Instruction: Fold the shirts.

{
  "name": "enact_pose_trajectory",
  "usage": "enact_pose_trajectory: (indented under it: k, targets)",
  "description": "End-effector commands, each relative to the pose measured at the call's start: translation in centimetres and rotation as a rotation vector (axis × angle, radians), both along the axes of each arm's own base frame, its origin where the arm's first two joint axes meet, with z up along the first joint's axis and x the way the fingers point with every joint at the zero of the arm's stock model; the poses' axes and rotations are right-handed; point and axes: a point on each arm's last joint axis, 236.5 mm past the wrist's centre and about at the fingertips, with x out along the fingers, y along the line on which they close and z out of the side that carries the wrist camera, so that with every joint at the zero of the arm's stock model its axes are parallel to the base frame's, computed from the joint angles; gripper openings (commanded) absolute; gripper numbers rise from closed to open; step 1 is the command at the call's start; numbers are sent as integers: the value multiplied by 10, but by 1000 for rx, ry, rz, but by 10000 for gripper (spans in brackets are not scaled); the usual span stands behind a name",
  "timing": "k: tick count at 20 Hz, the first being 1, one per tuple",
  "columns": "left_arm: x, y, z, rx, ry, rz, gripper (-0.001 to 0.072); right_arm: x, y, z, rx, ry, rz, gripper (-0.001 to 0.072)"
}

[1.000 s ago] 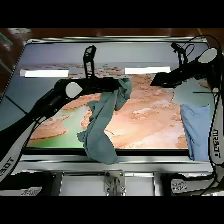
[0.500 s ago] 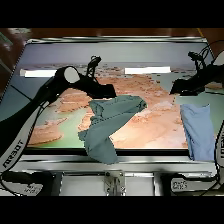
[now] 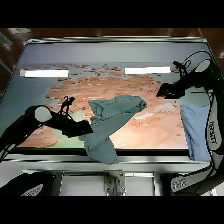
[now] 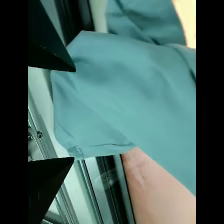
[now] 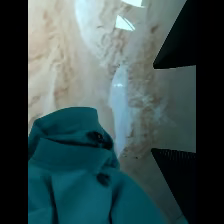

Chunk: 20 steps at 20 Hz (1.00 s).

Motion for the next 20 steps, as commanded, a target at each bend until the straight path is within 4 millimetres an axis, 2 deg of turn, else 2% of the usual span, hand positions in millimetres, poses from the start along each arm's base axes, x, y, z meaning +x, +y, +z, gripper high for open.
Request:
enact_pose_trajectory:
  k: [1, 3, 5, 7, 11, 15, 18, 19, 20]
  targets:
    - [-44, 6, -38, 12, 87, 51, 617, 12, 29, -31, 15, 2, 34, 630]
    - [-47, 17, -50, 64, 80, 34, 616, 21, 39, -34, 8, -31, 43, 630]
    - [-42, 38, -60, 157, 64, 58, 607, 28, 49, -34, -2, -74, 68, 630]
    - [-39, 48, -65, 204, 57, 76, 607, 34, 57, -35, -6, -103, 76, 630]
    - [-33, 34, -77, 165, 72, 111, 607, 33, 80, -45, 26, -91, 97, 630]
    - [-38, 13, -95, 154, 94, 88, 600, 27, 98, -56, 38, -66, 131, 630]
    - [-46, 11, -109, 178, 136, 80, 595, 12, 111, -63, 48, -12, 172, 629]
    - [-47, 11, -112, 179, 148, 84, 514, 3, 113, -66, 51, 22, 194, 627]
    - [-46, 10, -113, 177, 145, 87, 311, -7, 115, -68, 48, 55, 225, 618]
